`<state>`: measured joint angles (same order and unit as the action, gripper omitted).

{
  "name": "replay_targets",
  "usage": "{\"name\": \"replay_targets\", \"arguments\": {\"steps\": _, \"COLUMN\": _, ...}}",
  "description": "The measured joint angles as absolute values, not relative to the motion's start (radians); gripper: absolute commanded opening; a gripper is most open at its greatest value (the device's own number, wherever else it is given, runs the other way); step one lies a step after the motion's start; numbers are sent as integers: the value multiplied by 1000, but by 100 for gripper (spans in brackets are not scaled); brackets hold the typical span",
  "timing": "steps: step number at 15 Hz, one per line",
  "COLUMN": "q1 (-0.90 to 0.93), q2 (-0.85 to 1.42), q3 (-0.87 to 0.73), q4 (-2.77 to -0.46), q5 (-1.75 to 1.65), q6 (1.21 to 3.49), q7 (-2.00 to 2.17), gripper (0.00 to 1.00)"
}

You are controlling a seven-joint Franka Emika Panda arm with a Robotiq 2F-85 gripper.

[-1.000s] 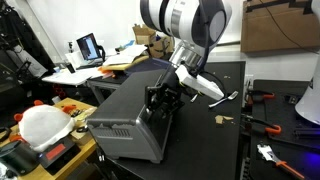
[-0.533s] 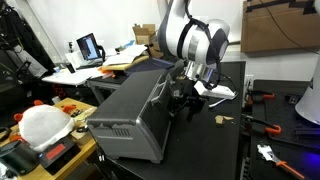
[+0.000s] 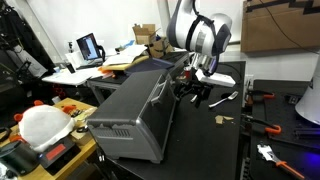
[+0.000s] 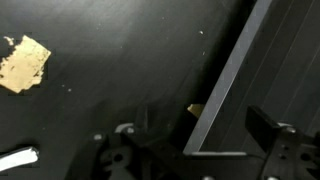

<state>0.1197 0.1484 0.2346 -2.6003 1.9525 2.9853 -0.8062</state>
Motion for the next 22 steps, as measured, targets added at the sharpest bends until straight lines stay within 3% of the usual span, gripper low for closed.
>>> {"name": "replay_targets", "arguments": {"steps": 13, "q1": 64, "q2": -173, "q3": 233, "q4": -2727, "q5": 1928, "q6": 2999, "q7": -581, "gripper": 100}}
{"name": "replay_targets", "arguments": {"steps": 22, "q1": 64, "q2": -195, "q3": 233, "q4": -2745, "q5": 1928, "q6": 2999, "q7": -581, "gripper": 100}}
